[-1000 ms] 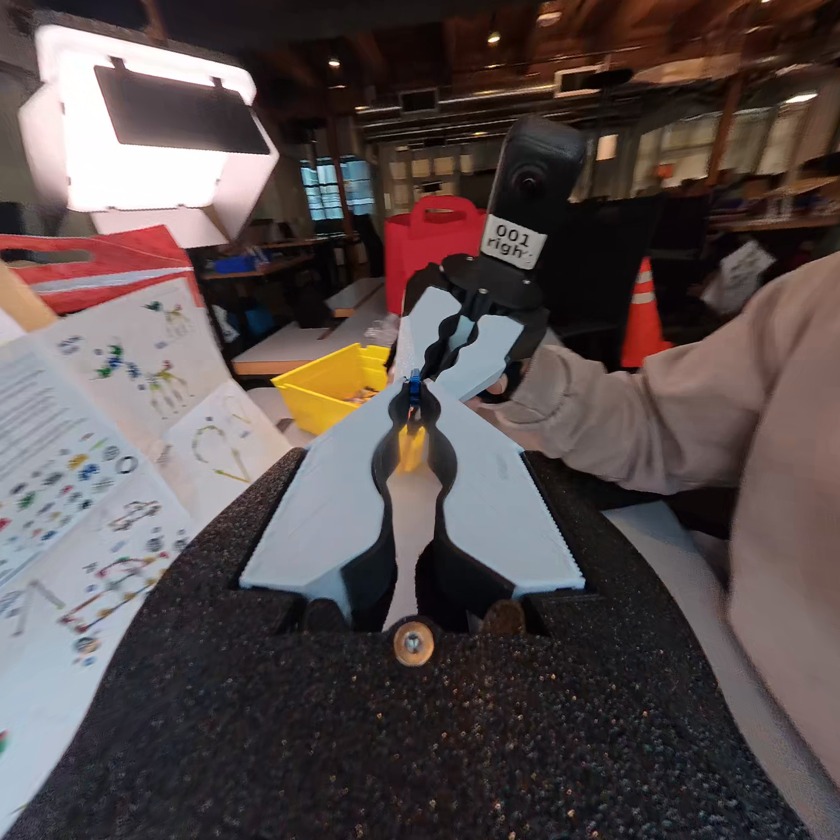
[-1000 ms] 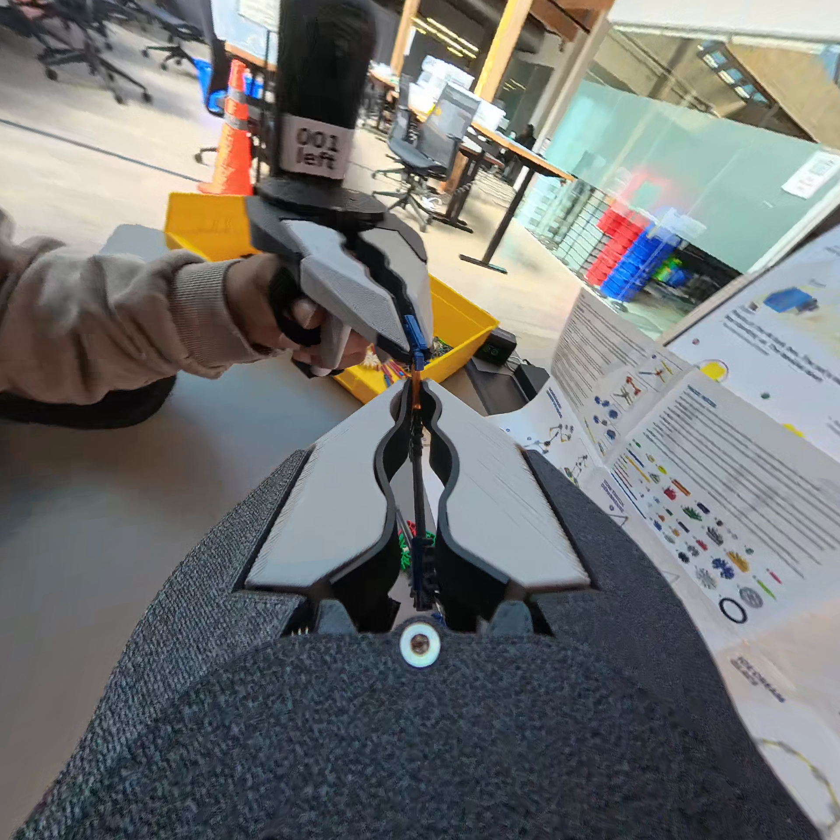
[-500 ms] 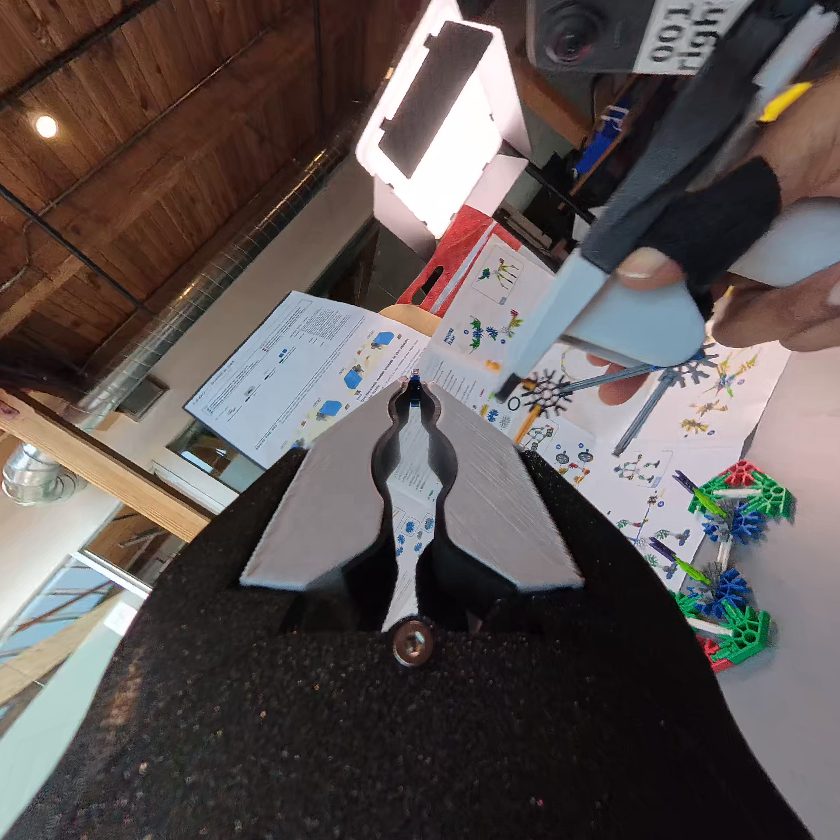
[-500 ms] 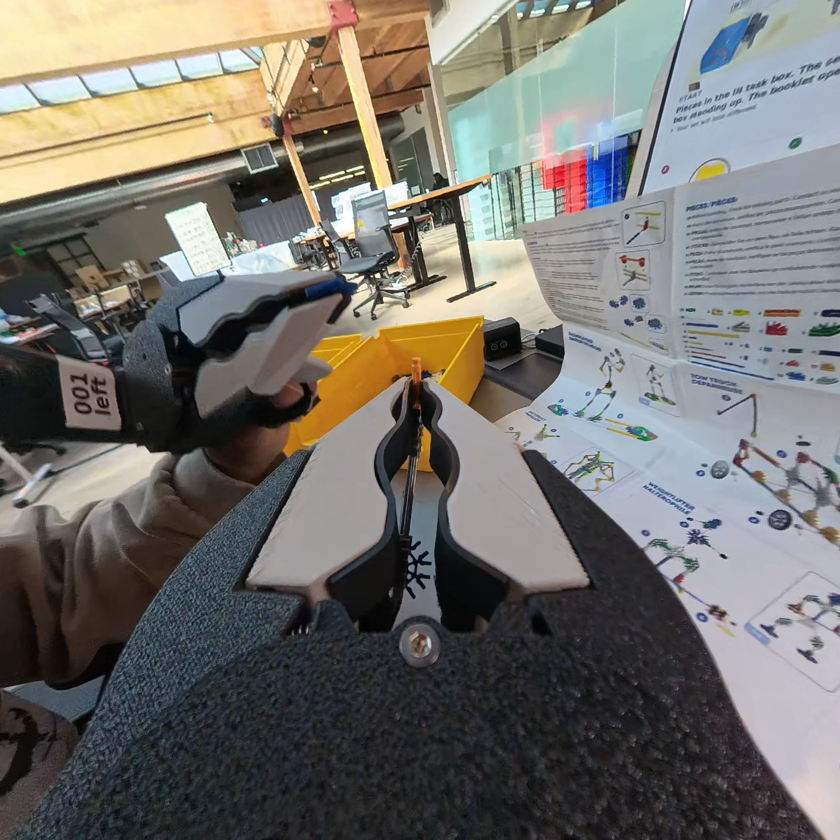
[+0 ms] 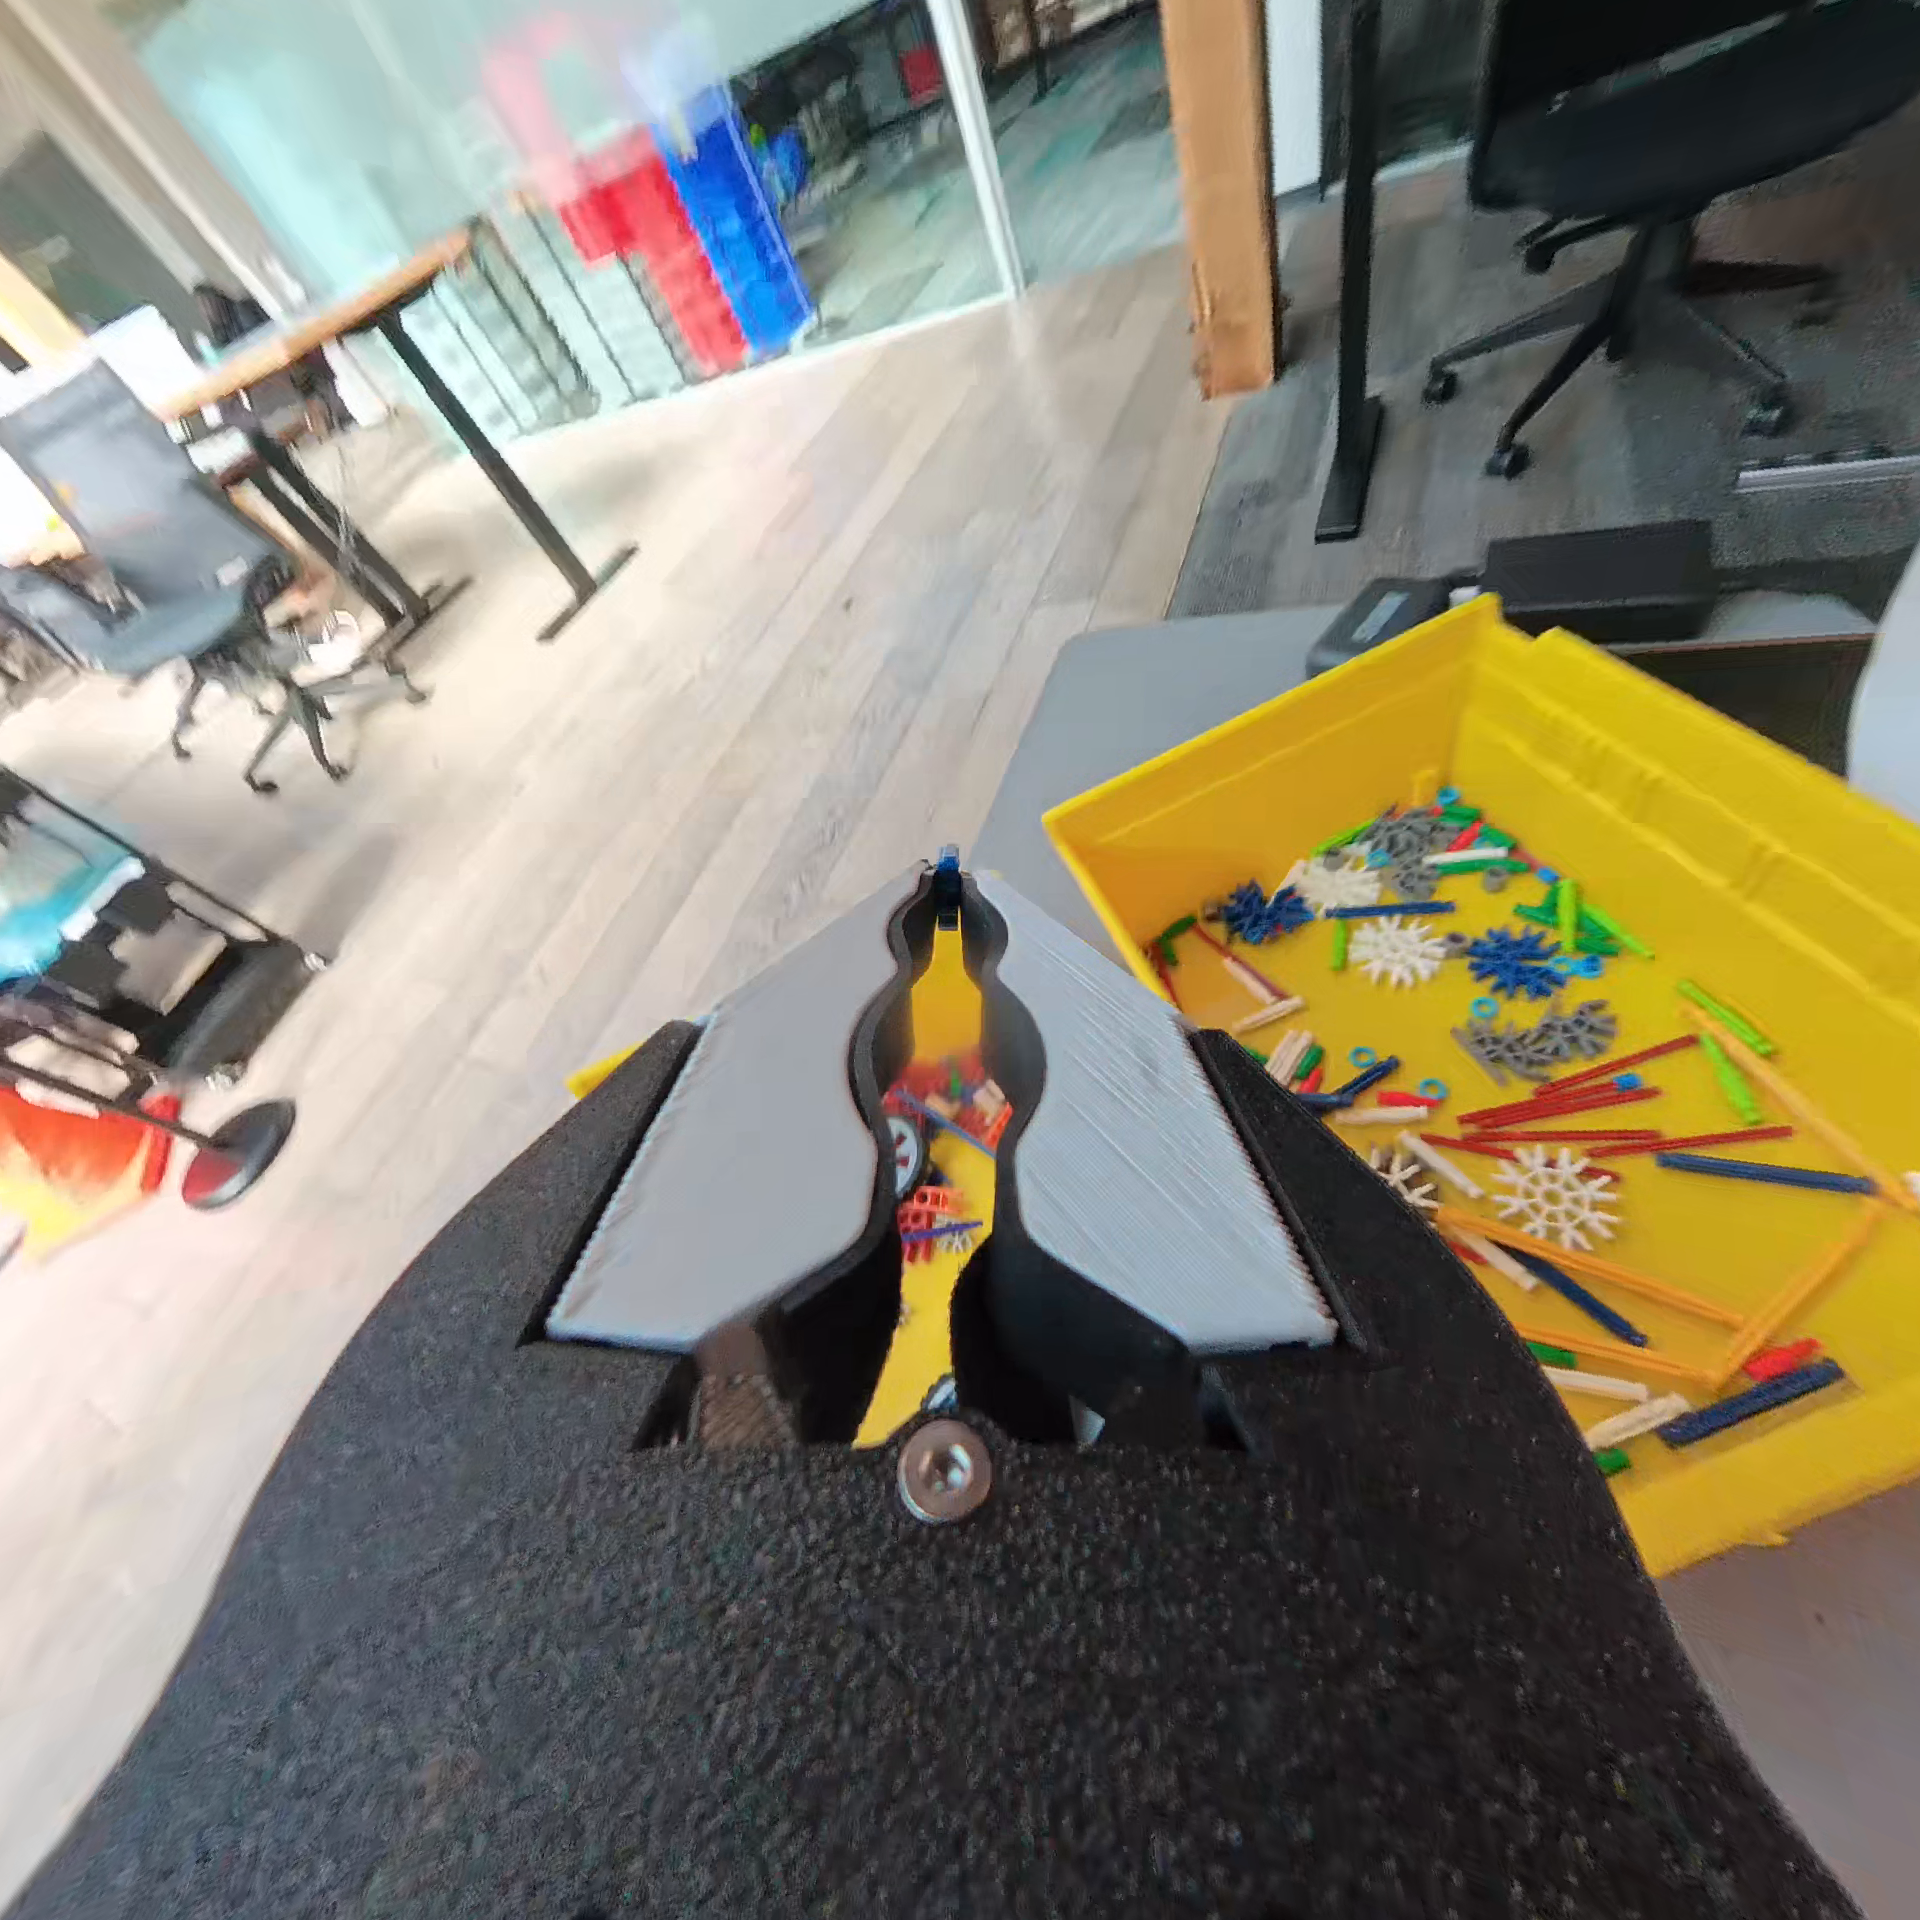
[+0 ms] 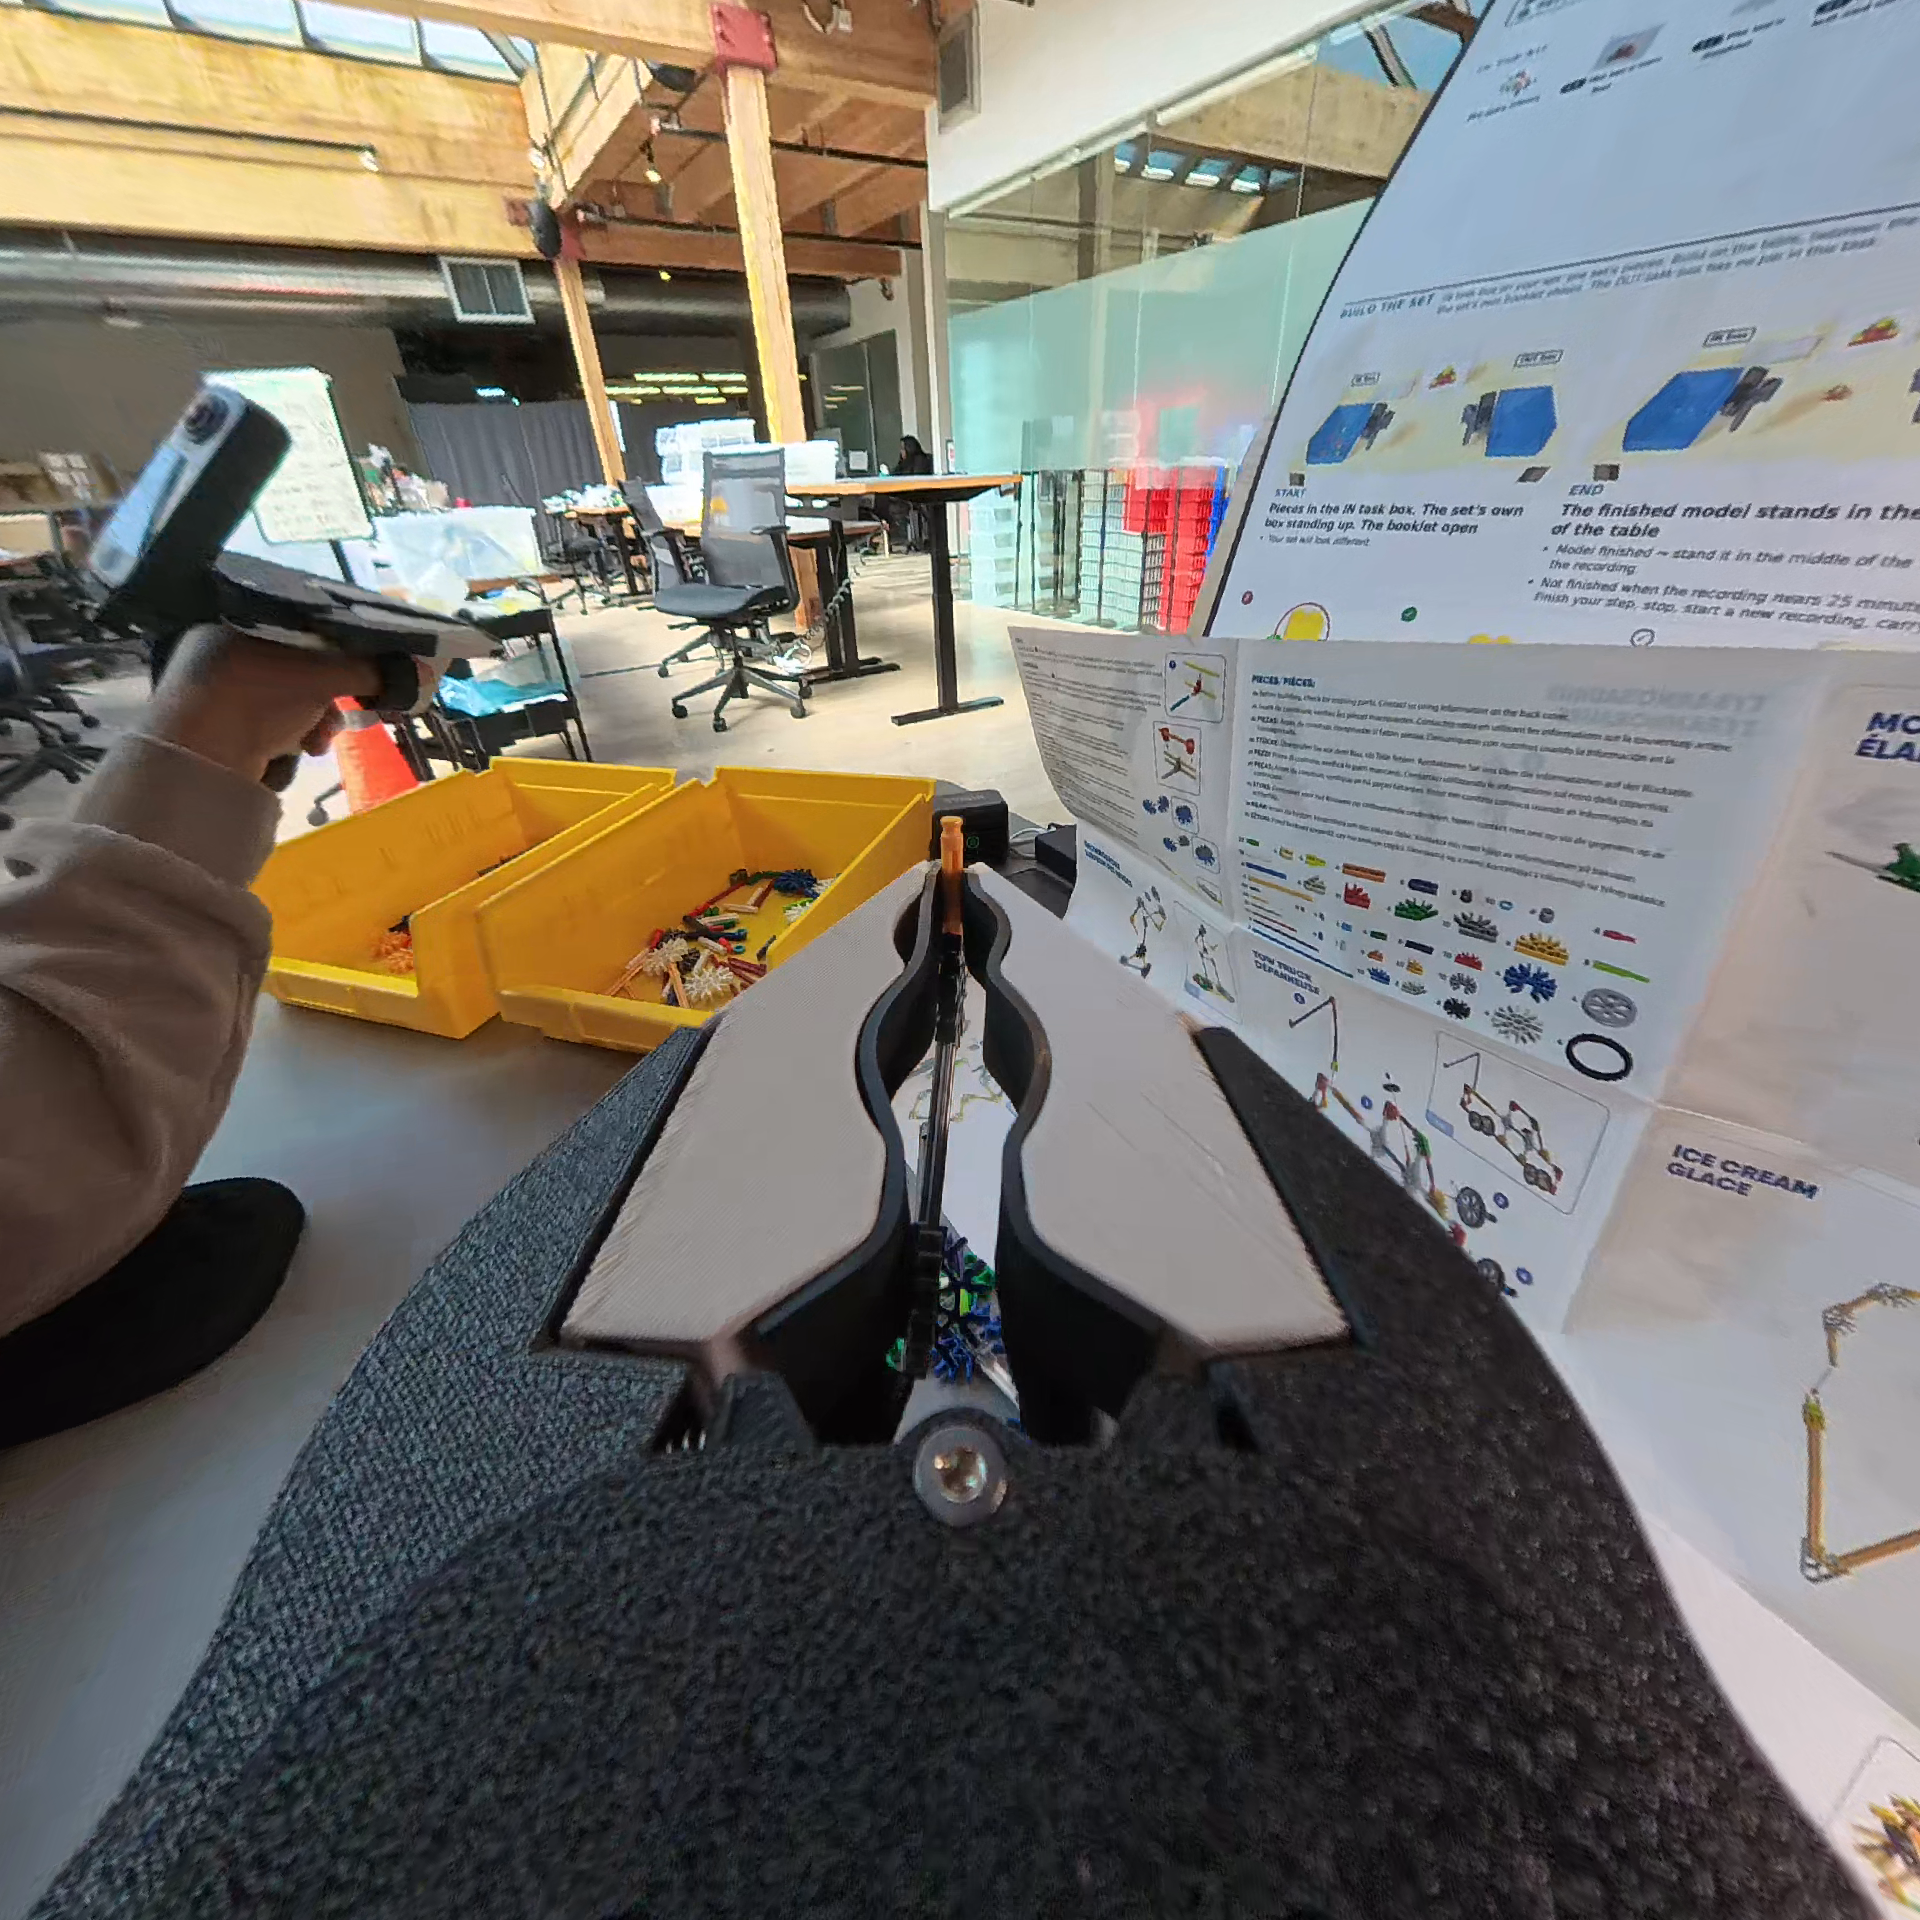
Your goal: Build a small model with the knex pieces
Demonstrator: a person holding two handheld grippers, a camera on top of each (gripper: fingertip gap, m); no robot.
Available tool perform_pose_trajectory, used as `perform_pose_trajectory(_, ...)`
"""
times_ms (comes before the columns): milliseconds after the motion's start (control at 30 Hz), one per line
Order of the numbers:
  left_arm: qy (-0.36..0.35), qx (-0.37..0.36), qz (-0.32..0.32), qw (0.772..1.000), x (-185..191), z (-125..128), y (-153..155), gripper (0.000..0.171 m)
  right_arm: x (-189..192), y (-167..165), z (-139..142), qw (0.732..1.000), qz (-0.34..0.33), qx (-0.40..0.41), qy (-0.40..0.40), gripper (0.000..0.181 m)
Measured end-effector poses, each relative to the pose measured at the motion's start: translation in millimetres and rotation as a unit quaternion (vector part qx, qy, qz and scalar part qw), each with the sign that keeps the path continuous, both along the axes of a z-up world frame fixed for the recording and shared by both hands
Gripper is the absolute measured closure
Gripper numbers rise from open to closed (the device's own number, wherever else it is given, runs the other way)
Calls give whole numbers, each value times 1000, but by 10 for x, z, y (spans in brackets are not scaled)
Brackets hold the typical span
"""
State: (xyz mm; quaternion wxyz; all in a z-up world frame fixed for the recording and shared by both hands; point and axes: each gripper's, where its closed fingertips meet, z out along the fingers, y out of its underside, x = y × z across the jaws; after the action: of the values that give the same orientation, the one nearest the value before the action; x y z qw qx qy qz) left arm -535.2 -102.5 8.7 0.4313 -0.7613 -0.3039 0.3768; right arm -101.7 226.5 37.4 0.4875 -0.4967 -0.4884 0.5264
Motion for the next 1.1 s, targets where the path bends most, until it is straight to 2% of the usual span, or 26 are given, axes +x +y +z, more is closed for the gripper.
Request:
perform_pose_trajectory(133, -102, -12, 58, 993, -476, -791, -341, 169, -10, 2, -58, 1000, 3, -4, -9, 180)
perform_pose_trajectory(200, -121, -15, 66, 990, -535, -944, -352, 149, -1, 2, -55, 1000, -1, 7, -12, 180)
perform_pose_trajectory(267, -104, -1, 52, 993, -500, -816, -241, 137, 8, -5, -47, 1000, 1, 13, -13, 180)
perform_pose_trajectory(333, -69, 39, 5, 997, -349, -507, 5, 132, 12, -14, -37, 1000, 4, 14, -11, 180)
perform_pose_trajectory(400, -36, 98, -83, 991, -34, -121, 375, 131, 12, -35, -20, 1000, 10, 13, -5, 180)
perform_pose_trajectory(433, -25, 130, -141, 981, 195, 70, 592, 131, 11, -57, -2, 1000, 15, 12, 0, 180)
perform_pose_trajectory(500, -19, 184, -281, 942, 795, 397, 1043, 132, 7, -131, 43, 999, 31, 7, 14, 180)
perform_pose_trajectory(600, -37, 223, -485, 845, 1863, 659, 1592, 137, 7, -335, 148, 996, 77, -12, 46, 180)
perform_pose_trajectory(667, -51, 219, -584, 780, 2534, 668, 1853, 138, 18, -480, 230, 991, 108, -26, 72, 179)
perform_pose_trajectory(733, -65, 205, -658, 722, 3156, 574, 2055, 138, 38, -612, 322, 984, 137, -47, 102, 180)
perform_pose_trajectory(800, -83, 188, -714, 670, 3708, 420, 2197, 137, 66, -753, 401, 973, 175, -78, 131, 180)
perform_pose_trajectory(900, -100, 187, -755, 620, 4264, 240, 2316, 136, 146, -910, 533, 946, 233, -134, 180, 180)
perform_pose_trajectory(1000, -148, 240, -768, 575, 4525, 296, 2307, 141, 164, -964, 573, 931, 249, -163, 210, 181)
perform_pose_trajectory(1100, -170, 264, -772, 552, 4595, 334, 2274, 145, 183, -954, 593, 917, 264, -192, 229, 181)
